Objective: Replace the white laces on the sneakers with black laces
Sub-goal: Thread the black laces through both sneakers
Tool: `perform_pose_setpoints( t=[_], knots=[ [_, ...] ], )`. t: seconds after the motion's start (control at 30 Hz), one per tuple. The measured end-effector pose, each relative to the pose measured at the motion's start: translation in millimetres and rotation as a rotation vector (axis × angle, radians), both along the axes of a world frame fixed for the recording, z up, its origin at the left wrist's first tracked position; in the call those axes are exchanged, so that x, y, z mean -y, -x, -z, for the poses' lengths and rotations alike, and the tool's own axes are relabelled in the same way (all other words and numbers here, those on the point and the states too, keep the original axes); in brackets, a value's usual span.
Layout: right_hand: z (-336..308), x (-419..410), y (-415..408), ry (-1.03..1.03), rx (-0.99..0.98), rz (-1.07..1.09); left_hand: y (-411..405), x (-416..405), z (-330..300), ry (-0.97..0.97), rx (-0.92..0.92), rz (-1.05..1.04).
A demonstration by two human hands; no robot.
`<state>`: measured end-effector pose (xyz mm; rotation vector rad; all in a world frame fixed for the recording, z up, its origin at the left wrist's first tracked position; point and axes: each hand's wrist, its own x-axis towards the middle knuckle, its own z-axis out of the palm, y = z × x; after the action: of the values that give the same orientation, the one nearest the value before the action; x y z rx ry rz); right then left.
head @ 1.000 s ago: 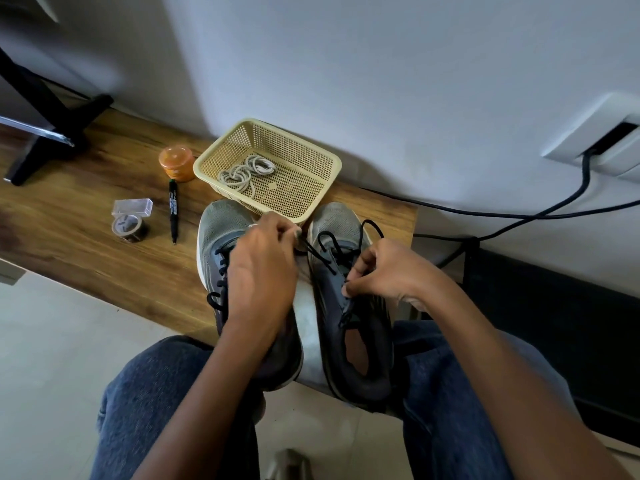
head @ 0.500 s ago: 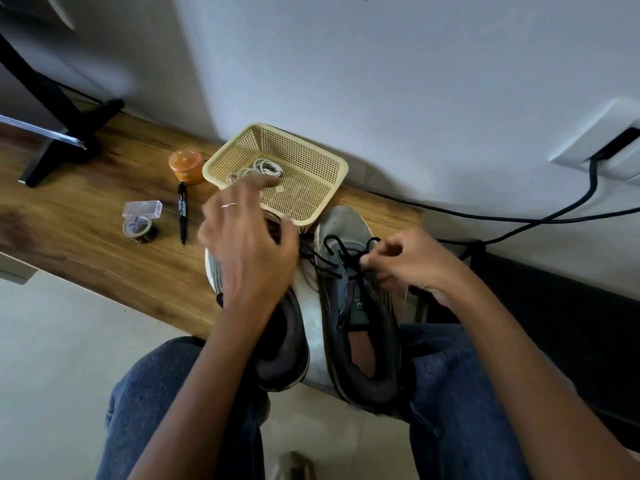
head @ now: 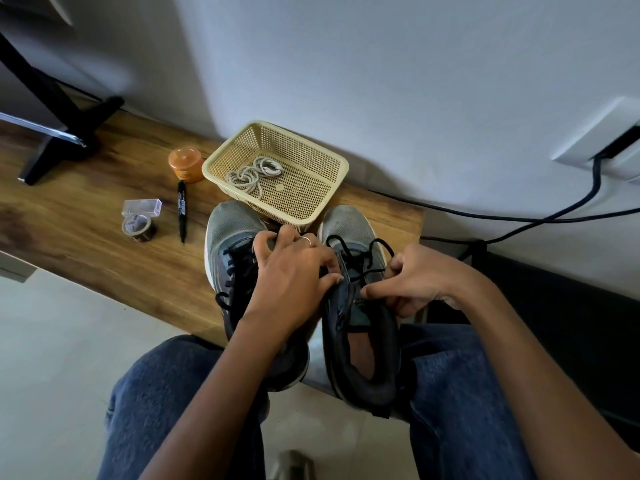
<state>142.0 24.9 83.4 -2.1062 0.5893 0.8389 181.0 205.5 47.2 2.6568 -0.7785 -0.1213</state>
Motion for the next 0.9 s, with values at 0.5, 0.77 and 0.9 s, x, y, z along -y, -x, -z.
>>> perform_pose_setpoints(
  t=[0.5,0.77,0.9],
  knots=[
    [4.6,1.4,0.2,-0.011,0.012,0.066,-26.4,-34.9,-21.1,0.08,0.188,-0.549],
    [4.3,-0.2,-1.1,0.009,0.015,0.054,-23.2,-31.9,-21.0,0.202,0.214,-0.628],
    [4.2,-1.4,-1.8,0.01,0.017,0.047,-20.2,-17.3,-15.5,0.219,0.198,-0.429]
  ],
)
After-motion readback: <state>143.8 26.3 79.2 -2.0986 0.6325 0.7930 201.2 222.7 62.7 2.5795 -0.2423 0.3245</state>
